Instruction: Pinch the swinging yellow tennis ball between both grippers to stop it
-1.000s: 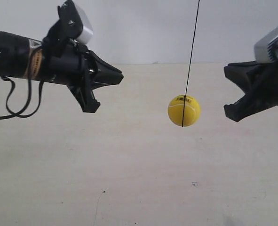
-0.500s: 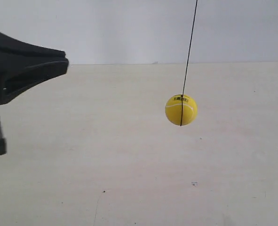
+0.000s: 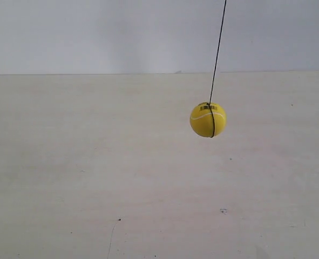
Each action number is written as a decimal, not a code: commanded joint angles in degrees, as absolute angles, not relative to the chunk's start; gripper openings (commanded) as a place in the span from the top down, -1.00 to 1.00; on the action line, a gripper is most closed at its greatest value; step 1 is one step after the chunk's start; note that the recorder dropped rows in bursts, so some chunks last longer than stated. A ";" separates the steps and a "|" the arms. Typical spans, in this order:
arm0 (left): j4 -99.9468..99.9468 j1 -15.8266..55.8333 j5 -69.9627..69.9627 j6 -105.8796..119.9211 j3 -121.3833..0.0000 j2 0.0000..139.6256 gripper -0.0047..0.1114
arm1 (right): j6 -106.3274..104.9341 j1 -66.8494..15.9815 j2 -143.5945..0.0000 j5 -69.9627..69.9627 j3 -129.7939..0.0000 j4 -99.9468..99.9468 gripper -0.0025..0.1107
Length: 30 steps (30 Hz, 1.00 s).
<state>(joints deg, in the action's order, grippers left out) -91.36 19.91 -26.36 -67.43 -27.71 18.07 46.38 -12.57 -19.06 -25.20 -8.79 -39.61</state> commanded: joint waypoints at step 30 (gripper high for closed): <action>-90.40 19.91 -27.37 -69.41 -27.29 14.62 0.84 | 0.56 -12.58 0.00 9.41 -7.20 -9.34 0.96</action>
